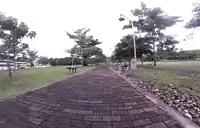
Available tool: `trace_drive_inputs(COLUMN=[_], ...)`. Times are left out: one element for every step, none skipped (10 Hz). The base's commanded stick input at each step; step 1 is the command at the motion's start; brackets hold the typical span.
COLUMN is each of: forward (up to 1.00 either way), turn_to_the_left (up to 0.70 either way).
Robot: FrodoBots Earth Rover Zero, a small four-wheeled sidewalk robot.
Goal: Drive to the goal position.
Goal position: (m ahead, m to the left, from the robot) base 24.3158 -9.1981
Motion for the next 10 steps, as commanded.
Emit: trace_drive_inputs(forward=[0.70,0.70,0.70,0.70,0.70,0.70,0.70,0.70,0.70,0.70], turn_to_the_left=[0.00,0.00,0.00,0.00,0.00,0.00,0.00,0.00,0.00,0.00])
